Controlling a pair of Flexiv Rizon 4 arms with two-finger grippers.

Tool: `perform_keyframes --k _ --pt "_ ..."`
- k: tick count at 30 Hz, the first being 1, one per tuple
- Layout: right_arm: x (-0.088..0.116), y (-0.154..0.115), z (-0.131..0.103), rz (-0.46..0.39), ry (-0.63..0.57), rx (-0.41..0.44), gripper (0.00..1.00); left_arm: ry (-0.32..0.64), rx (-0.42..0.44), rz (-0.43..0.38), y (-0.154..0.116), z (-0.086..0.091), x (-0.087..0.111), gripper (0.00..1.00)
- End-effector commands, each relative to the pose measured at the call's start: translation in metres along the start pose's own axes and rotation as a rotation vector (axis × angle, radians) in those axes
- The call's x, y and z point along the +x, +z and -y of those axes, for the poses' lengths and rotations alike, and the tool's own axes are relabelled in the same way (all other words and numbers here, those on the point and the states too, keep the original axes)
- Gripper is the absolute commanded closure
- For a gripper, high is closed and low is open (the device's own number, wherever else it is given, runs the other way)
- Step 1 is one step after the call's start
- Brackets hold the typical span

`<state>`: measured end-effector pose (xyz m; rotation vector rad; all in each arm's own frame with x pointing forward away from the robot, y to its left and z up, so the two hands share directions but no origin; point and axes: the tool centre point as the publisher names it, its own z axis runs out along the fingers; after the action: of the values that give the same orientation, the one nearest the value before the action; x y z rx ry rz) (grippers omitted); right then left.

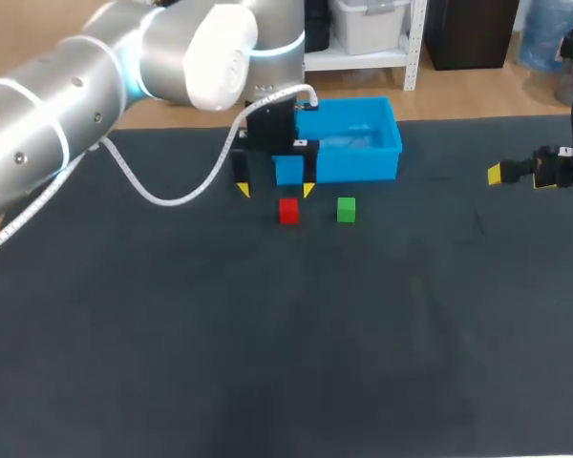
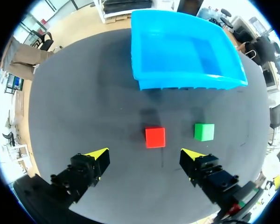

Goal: Use the left arm to pick the red cube and place it into the blue plastic box first, then use the right arm to grasp the green cube and put it into the same blue plastic box after the first action is fully finished.

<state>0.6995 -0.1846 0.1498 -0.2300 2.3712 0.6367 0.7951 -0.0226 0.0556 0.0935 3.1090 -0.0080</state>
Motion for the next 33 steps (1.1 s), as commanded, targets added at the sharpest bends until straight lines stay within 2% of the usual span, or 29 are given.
perform_keyframes --k 1,9,33 --pt "0.0 0.0 0.0 -0.001 0.0 0.001 0.0 0.001 0.007 -0.008 0.003 0.003 -0.005 0.0" --pt "0.0 0.0 0.0 -0.001 0.0 0.001 0.0 -0.007 0.031 -0.002 0.008 0.004 -0.005 0.0" --pt "0.0 0.0 0.0 -0.001 0.0 0.001 0.0 -0.001 0.014 -0.038 0.027 0.002 0.002 0.0"
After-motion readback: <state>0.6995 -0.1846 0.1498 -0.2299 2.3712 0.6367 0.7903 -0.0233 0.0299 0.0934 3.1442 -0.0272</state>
